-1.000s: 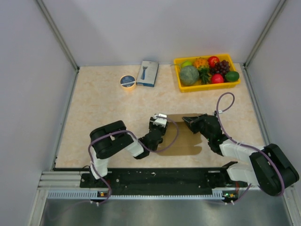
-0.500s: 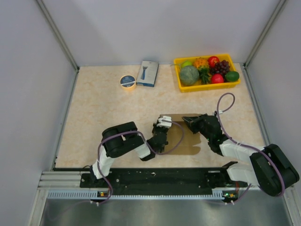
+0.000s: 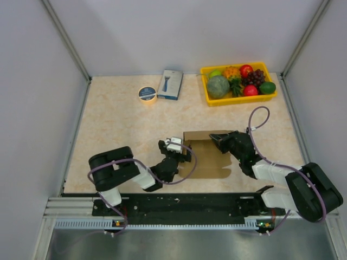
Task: Fold the paper box
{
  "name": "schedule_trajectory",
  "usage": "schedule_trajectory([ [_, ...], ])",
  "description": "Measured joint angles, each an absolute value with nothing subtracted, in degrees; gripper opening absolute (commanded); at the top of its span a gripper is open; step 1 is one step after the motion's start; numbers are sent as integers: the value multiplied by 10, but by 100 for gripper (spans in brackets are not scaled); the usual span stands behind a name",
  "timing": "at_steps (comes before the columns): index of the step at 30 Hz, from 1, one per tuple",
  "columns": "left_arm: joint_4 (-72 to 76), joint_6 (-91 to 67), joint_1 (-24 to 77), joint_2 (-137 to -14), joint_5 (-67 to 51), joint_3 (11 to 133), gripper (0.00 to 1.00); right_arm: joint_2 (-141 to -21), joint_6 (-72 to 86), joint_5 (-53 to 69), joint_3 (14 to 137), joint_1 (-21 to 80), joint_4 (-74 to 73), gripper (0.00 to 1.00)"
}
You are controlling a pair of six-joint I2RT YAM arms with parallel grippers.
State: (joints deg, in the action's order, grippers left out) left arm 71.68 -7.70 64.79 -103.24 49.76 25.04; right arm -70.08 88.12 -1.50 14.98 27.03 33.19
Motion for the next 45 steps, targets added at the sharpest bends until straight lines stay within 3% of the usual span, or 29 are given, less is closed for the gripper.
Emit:
schedule_trajectory([
  [6,666,-137,668,-880,408,149,97,-706,879,-15,147,271,340,4],
  [11,544,-195,668,-790,384,143,99,-701,875,-15,145,272,340,4],
  [20,507,-163,631,-987,373,278,70,-686,875,-14,143,273,322,3],
  [23,513,-149,616,-1011,394,284,73,-682,875,-14,143,273,317,3],
  [30,560,-111,606,-1047,434,329,70,-681,875,-13,143,273,316,2],
  [33,588,-99,603,-1070,439,342,49,-681,875,-13,143,273,317,2],
  [39,604,-72,603,-1118,450,369,42,-681,876,-12,143,273,318,1],
  [42,620,-64,605,-1129,462,373,22,-681,876,-12,143,273,318,1],
  [44,630,-51,605,-1140,475,378,0,-681,877,-13,143,273,319,1],
  [45,633,-42,606,-1148,489,388,0,-681,878,-15,143,274,319,1],
])
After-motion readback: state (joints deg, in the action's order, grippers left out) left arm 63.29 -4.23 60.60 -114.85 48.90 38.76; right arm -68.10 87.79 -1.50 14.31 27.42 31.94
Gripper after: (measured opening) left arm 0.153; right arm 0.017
